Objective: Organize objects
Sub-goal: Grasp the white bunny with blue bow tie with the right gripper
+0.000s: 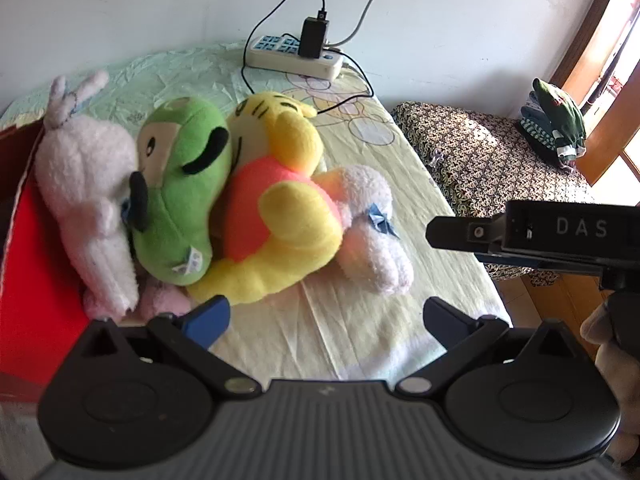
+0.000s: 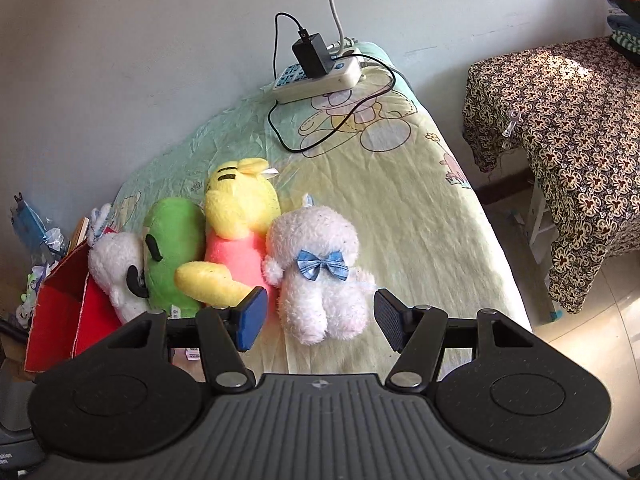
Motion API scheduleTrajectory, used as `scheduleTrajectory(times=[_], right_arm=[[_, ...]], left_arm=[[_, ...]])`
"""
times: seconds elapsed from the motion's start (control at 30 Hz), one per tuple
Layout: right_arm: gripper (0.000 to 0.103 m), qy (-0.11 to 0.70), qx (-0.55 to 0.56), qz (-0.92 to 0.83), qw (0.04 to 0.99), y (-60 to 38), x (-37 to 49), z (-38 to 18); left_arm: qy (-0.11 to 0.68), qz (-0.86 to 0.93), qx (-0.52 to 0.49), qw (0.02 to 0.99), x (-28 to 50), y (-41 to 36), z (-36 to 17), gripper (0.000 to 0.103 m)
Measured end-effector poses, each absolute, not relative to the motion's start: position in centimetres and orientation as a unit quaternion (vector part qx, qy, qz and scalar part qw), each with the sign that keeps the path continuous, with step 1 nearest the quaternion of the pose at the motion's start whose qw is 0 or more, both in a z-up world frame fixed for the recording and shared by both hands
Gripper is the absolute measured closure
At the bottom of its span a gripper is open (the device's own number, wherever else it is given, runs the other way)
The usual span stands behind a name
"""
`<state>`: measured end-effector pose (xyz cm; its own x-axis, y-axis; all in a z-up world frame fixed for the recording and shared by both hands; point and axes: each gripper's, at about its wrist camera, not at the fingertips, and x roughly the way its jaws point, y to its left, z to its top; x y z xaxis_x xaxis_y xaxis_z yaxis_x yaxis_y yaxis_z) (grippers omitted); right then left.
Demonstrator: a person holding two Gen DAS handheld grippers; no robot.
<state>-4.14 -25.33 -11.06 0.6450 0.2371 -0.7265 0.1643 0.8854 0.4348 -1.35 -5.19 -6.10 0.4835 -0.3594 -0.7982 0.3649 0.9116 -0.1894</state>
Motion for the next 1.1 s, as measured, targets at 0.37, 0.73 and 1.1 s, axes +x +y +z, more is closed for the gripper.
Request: scheduleTrajectory(times=[0.37, 0.73, 1.1], right_arm=[[0.048, 0.416, 0.284, 0.055, 0.862, -29.1, -1.0, -15.7], [0.053, 0.43, 0.344, 0.143, 0.822, -29.7, 1.8, -18.6], [0.06, 0.442, 0.396, 0.171, 0.787, -29.9, 2.6, -19.8]], left_arm=[[0.46, -0.295, -0.018, 0.837, 0.0, -9.2, -9.5, 0.002], [0.476, -0.313, -0.045, 0.821, 3.4, -10.6, -11.7, 0.013], [0.489, -0.319, -0.036, 0.811, 4.3, -10.8, -12.2, 0.014]])
